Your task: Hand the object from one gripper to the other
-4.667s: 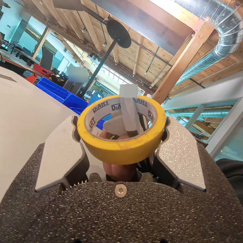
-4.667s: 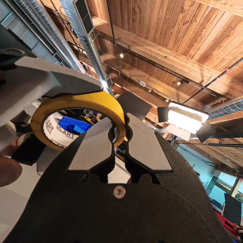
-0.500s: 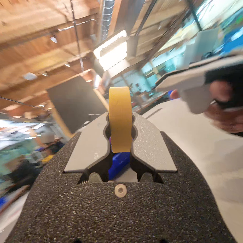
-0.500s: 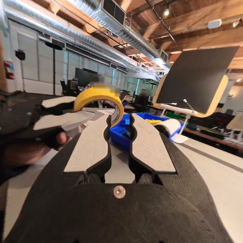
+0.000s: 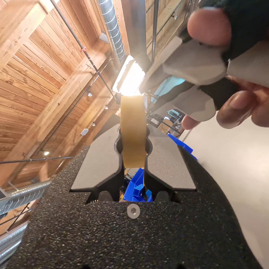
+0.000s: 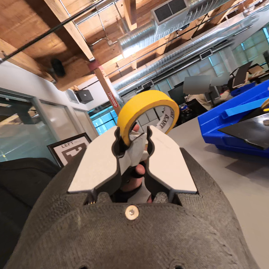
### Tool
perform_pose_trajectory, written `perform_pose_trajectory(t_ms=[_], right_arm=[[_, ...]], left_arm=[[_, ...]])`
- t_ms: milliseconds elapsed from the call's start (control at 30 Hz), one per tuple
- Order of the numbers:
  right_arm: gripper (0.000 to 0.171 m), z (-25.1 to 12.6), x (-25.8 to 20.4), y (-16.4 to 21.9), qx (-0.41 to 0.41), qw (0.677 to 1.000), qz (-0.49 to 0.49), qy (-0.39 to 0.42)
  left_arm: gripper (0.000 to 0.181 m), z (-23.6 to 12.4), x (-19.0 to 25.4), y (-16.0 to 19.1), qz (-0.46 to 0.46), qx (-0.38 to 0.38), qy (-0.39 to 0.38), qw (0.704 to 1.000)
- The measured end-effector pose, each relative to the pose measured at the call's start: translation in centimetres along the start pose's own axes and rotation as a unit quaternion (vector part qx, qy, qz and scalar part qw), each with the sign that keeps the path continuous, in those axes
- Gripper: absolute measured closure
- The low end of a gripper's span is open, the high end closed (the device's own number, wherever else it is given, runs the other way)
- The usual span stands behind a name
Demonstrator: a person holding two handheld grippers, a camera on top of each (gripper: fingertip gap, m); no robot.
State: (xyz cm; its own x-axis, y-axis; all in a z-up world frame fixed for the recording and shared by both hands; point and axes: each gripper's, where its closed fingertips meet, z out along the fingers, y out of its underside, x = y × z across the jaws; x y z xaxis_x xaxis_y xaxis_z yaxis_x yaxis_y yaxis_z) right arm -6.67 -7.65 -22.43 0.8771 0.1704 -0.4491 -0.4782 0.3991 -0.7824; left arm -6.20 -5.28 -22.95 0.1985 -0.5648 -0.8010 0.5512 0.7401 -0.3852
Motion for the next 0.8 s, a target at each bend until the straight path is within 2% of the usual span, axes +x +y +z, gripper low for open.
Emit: perform_pose_trajectory(t_ms=[200,300,433,500,667,800], right_arm=[[0.135,0.4,-0.8,0.6,-0.014,0.999,0.013,-0.028],[0.141,0.4,-1.1,0.7,-0.017,0.999,-0.002,-0.03],[0.15,0.6,-0.5,0.8,-0.022,0.995,-0.092,0.022],[0.151,0.6,-0.2,0.8,-0.027,0.988,-0.142,0.054],[0.16,-0.6,2.5,-0.8,-0.026,0.933,-0.293,0.21],[0.16,-0.8,5.1,0.6,-0.123,0.845,-0.421,0.306]], left_arm=[[0.152,-0.1,1.4,-0.6,0.008,0.019,0.036,0.999],[0.151,-0.2,1.9,-1.1,0.008,0.027,0.046,0.999],[0.143,-0.2,3.4,-0.3,-0.074,0.013,0.116,0.99],[0.131,-0.2,3.6,0.1,-0.114,0.004,0.139,0.984],[0.118,-0.7,4.0,0.5,-0.216,-0.001,0.196,0.957],[0.114,-0.9,2.0,0.4,-0.352,0.019,0.201,0.914]])
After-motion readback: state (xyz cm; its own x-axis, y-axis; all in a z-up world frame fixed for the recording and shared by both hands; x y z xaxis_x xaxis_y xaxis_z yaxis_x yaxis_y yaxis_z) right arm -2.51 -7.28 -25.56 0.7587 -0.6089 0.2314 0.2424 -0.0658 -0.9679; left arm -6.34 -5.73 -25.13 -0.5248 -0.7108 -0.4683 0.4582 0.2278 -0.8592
